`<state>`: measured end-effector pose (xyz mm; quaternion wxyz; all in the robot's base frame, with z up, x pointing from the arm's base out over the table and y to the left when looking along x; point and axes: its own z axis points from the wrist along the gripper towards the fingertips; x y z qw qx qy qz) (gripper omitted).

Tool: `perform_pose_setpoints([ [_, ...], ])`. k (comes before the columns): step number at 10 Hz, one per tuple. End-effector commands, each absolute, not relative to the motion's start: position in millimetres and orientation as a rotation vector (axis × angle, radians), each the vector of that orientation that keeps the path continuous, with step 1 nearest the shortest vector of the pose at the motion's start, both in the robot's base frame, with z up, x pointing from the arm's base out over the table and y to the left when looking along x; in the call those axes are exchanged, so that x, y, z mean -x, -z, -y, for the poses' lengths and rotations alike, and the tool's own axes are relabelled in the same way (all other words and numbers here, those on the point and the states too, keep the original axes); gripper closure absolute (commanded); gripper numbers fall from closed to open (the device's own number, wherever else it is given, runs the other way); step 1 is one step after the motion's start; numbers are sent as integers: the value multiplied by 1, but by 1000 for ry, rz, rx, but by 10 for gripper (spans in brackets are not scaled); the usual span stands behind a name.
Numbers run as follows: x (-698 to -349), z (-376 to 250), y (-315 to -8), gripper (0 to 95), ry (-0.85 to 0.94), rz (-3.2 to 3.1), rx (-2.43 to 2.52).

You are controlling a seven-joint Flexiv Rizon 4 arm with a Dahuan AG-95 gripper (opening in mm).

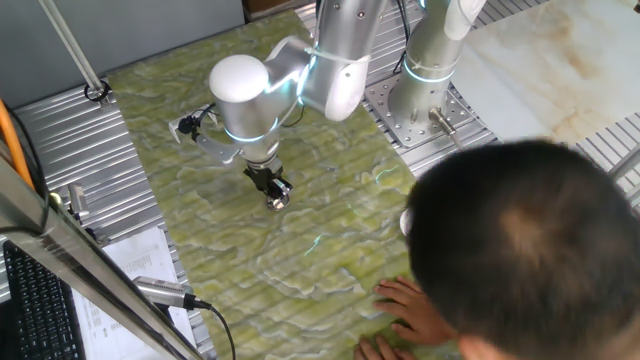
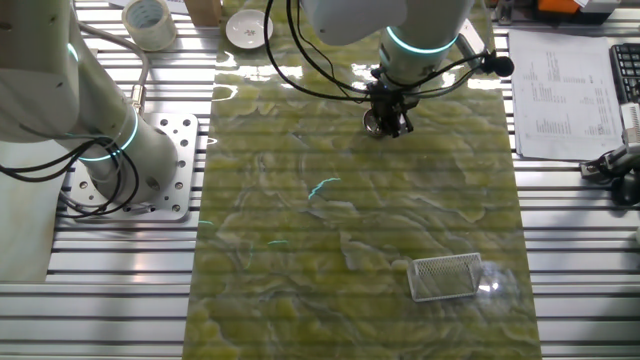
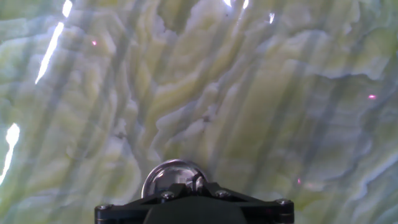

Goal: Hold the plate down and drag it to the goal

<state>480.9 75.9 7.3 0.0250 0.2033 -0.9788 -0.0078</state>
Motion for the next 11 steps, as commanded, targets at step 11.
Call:
perform_pose_setpoints([
  [11, -480, -65, -4, 950, 32, 3017, -656],
])
